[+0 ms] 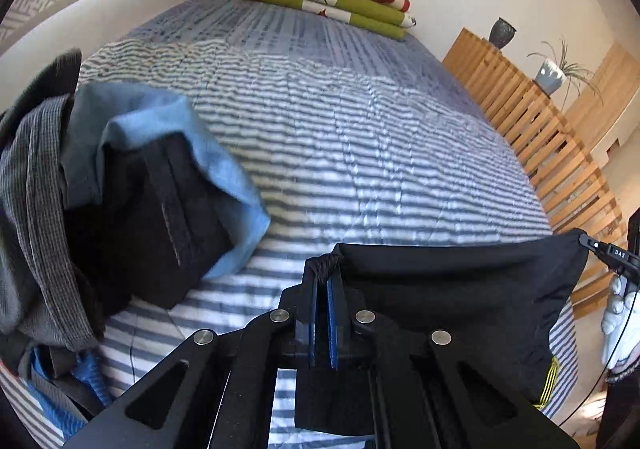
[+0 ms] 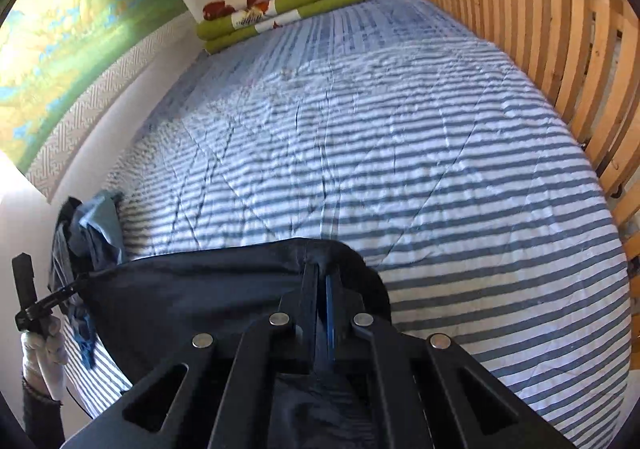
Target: Organize objects
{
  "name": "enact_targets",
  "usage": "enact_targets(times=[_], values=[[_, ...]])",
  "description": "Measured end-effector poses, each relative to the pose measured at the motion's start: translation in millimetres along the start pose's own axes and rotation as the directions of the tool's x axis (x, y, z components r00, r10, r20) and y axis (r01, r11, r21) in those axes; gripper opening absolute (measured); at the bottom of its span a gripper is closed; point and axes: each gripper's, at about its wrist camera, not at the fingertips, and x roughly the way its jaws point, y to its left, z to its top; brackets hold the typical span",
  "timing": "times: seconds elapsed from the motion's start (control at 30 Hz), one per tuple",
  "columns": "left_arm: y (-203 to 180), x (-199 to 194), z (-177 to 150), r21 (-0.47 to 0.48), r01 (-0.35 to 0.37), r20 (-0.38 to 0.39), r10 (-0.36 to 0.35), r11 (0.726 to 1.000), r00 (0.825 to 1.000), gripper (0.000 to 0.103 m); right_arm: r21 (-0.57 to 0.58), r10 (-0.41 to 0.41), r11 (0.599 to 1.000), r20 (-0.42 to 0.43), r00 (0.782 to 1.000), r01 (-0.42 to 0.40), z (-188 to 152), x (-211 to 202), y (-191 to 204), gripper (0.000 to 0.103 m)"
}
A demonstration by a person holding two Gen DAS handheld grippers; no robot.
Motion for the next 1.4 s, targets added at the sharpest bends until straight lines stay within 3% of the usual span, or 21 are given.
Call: enact_targets(times=[0.1, 0.27, 0.37, 0.43, 0.53, 0.67, 0.77, 0.93, 1.07, 1.27, 1.3, 1.33, 1.4], values=[[-15.8, 17.5, 37.2, 0.019, -0.029, 0.010, 0.028, 0.999, 1.000, 0.003, 0.030, 0.018, 0.999, 0.064, 0.998, -0.020, 29.0, -14.7, -9.2, 0.003], [-56.3, 89.5, 74.5, 0.084, -0.121, -0.018, 0.123, 0.989, 0.992, 0.005, 0.018, -0.135, 0.991, 0.067, 0.989, 0.134, 65.2, 28.2, -11.6, 0.003], [-71.3, 129.2, 76.1, 0.087, -0.142, -0.092, 0.150, 0.986, 0.984, 0.024, 0.007, -0.188, 0.982, -0.007, 0.982, 0.188, 70.5, 65.2, -17.4, 0.009], [-73.9, 128.1, 70.0, 0.101, -0.165, -0.070, 0.173, 0.981, 0.982, 0.047, 0.003, -0.216, 0.976, -0.071, 0.974, 0.217, 68.0, 83.6, -23.0, 0.026], [-65.9, 105.7, 53.5, 0.117, -0.138, -0.053, 0.145, 0.983, 0.988, 0.051, 0.013, -0.225, 0.974, -0.061, 0.972, 0.226, 58.9, 78.1, -30.0, 0.030], [-47.1, 57.9, 6.2, 0.131, -0.072, -0.059, 0.080, 0.989, 0.995, 0.051, 0.048, -0.152, 0.987, -0.047, 0.987, 0.154, 34.6, 41.6, -39.4, 0.030], [-31.4, 27.5, -50.7, 0.137, -0.035, -0.105, 0.050, 0.990, 0.993, 0.051, 0.034, -0.113, 0.993, -0.050, 0.992, 0.115, -2.9, 11.0, -43.6, 0.034], [-14.7, -0.1, -155.5, 0.092, 0.025, -0.219, -0.004, 0.995, 0.976, 0.051, 0.017, -0.108, 0.994, -0.126, 0.986, 0.112, -96.1, -16.2, -62.2, 0.037], [-11.0, -4.3, -218.4, 0.009, 0.075, -0.285, -0.069, 0.997, 0.956, 0.051, 0.041, -0.133, 0.989, -0.180, 0.975, 0.142, -158.9, -25.5, -82.0, 0.038], [-25.3, -1.1, -253.8, -0.073, 0.148, -0.314, -0.164, 0.986, 0.935, 0.049, 0.179, -0.097, 0.974, -0.217, 0.971, 0.138, -201.8, -26.4, -106.8, 0.038], [-29.4, -2.2, -254.6, -0.067, 0.155, -0.311, -0.168, 0.986, 0.935, 0.041, 0.189, -0.093, 0.973, -0.216, 0.972, 0.135, -204.2, -27.2, -107.5, 0.038], [-32.7, -2.8, -255.9, -0.058, 0.157, -0.314, -0.167, 0.986, 0.935, 0.022, 0.198, -0.087, 0.971, -0.212, 0.973, 0.130, -204.9, -28.1, -107.6, 0.038], [-37.7, -3.4, -253.3, -0.049, 0.153, -0.317, -0.161, 0.987, 0.935, 0.003, 0.208, -0.070, 0.972, -0.200, 0.977, 0.112, -203.6, -28.8, -105.0, 0.038]])
